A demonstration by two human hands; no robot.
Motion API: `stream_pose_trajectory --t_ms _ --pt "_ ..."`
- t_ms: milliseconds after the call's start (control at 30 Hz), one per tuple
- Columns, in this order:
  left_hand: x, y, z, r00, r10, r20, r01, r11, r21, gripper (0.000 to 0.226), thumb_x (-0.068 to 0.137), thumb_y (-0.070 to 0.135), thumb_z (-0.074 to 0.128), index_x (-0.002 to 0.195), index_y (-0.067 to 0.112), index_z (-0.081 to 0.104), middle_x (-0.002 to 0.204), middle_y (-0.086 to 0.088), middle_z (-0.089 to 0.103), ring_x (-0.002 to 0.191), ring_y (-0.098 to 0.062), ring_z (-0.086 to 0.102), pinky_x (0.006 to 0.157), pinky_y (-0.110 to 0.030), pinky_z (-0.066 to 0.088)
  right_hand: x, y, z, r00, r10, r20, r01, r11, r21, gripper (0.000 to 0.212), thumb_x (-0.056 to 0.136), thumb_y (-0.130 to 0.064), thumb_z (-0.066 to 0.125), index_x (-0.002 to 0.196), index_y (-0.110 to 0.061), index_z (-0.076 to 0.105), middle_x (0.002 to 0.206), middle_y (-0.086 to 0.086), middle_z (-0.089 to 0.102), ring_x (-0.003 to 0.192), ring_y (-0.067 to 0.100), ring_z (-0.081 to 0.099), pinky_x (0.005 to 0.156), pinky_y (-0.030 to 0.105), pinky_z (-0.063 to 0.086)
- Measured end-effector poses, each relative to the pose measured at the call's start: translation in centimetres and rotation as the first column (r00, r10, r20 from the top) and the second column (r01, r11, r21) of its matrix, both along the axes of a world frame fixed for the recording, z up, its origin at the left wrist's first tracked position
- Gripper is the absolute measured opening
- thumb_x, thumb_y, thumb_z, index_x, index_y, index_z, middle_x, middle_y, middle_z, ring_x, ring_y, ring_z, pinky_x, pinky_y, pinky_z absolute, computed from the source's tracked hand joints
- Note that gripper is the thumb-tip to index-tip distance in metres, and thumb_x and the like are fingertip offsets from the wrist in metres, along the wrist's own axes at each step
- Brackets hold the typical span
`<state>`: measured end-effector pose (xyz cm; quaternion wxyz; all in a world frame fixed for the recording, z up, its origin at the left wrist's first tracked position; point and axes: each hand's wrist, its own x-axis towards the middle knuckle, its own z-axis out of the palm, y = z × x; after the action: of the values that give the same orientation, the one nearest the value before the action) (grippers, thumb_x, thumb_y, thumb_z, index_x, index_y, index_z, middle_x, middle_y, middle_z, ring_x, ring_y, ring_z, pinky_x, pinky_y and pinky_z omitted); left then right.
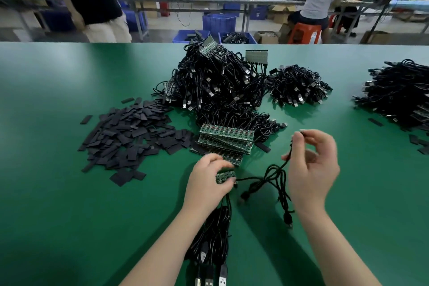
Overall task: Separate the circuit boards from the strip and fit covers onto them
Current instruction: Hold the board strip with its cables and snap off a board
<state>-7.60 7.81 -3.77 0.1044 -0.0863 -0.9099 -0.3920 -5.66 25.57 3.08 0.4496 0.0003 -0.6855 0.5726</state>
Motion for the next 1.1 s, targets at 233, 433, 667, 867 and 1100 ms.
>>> stream_pose_trajectory --t_ms 233,433,667,867,1100 --pt "0.2 0.0 0.3 0.983 -0.177 -0.052 0.169 0.977 -0.129 0.038 0.086 0.007 0.060 0.092 0.040 0.078 0.118 0.011 0.064 0.108 -0.014 0.054 0.091 -0.028 0.046 0.1 -1.0 5.4 0.936 -0.047 -0.349 0.123 0.972 0.200 0.017 0.100 -0.011 0.057 0.096 -0.027 0.055 0.094 -0.017 0.055 0.065 0.013 0.054 0.057 0.028 0.045" --pt "0.4 0.2 0.1 0.991 -0.081 -0.104 0.065 0.986 -0.151 0.035 0.076 -0.002 0.058 0.062 0.026 0.074 0.100 0.012 0.068 0.103 -0.018 0.056 0.078 -0.027 0.043 1.6 -1.6 8.6 0.961 0.270 -0.056 -0.273 0.960 -0.056 0.017 0.097 -0.015 0.061 0.091 -0.030 0.059 0.083 -0.001 0.065 0.063 0.015 0.061 0.052 0.025 0.050" --pt "-0.4 -0.9 0.6 0.992 0.089 0.086 -0.114 0.926 0.359 0.042 0.093 0.000 0.053 0.077 0.035 0.070 0.101 0.016 0.069 0.092 -0.007 0.062 0.083 -0.020 0.052 -0.5 -3.0 5.3 0.773 0.624 0.114 -0.261 0.477 -0.839 0.011 0.097 -0.019 0.059 0.104 -0.012 0.055 0.096 0.007 0.068 0.065 0.014 0.072 0.049 0.020 0.053" --pt "-2.0 -8.5 2.7 0.953 0.273 0.132 -0.299 0.765 0.570 0.030 0.097 0.003 0.051 0.089 0.024 0.069 0.085 0.009 0.073 0.080 -0.003 0.069 0.077 -0.025 0.055 -0.9 -2.7 -3.1 0.509 0.617 0.600 -0.093 0.733 -0.674 0.014 0.097 -0.014 0.060 0.107 -0.006 0.055 0.102 0.016 0.071 0.072 0.021 0.071 0.061 0.029 0.058" --pt "-5.8 -11.0 3.6 0.965 0.261 0.025 -0.254 0.955 -0.151 0.030 0.096 0.016 0.052 0.122 0.028 0.064 0.117 0.007 0.063 0.077 -0.018 0.064 0.063 -0.032 0.054 -1.5 -4.6 -3.7 0.661 0.449 0.601 -0.424 0.884 -0.195 0.005 0.094 -0.012 0.065 0.095 -0.017 0.064 0.080 -0.002 0.077 0.068 0.013 0.073 0.062 0.023 0.057"
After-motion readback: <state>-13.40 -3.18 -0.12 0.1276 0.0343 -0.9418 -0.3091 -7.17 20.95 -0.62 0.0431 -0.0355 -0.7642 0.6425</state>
